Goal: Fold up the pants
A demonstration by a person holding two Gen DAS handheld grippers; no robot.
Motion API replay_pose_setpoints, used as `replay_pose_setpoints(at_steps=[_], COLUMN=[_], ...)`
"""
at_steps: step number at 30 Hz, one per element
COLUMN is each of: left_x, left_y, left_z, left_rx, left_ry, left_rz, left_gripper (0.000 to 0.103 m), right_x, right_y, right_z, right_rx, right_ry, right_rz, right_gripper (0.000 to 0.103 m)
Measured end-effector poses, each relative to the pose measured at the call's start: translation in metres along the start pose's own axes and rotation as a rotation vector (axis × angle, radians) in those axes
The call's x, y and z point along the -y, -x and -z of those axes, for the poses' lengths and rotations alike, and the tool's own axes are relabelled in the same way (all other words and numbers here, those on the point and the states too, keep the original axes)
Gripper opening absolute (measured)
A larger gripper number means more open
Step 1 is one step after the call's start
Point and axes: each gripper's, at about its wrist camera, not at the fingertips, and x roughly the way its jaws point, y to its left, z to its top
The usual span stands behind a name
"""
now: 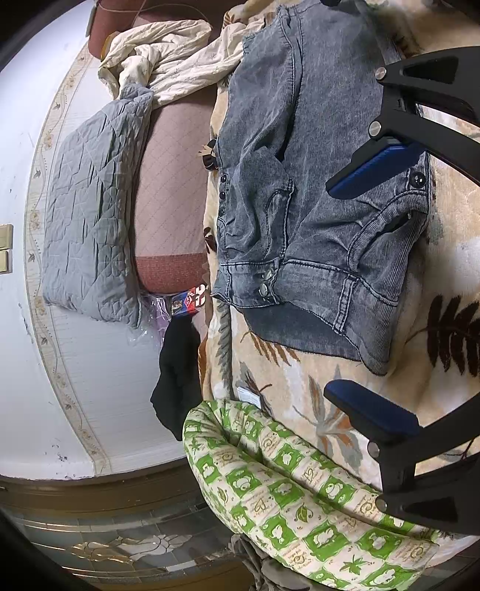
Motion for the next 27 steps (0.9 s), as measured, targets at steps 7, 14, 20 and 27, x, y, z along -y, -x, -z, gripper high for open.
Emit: replay_pose_setpoints(at_steps=[7,14,20,27], left_x=[0.0009,0.0009,0.0003,0.0002], left_y=[0.0003,0.0004,-0.0001,0.0001], left_z=[-0.0002,-0.0003,0.0,0.0], left_rx=[0.001,0.002,0.003,0.002], left_ry=[-0.002,-0.001,0.0,0.0], left_rz=[-0.004,-0.006,-0.004,-0.005], left_gripper=[0.1,0.1,0.1,0.1], right_x=[0.0002,0.0008,-0.0016,-0.0023], right_y=[0.0003,0.0001,-0.0022,-0.0029], right_z=[0.0002,0.0005,0.0007,0.0007], right_rx=[0.0,-0.002,-0.008,-0.008], right_ry=[0.002,0.003,0.01,0.013], right_rz=[0.001,0.002,0.003,0.003], right_gripper=[0.103,0.103,0.103,0.103])
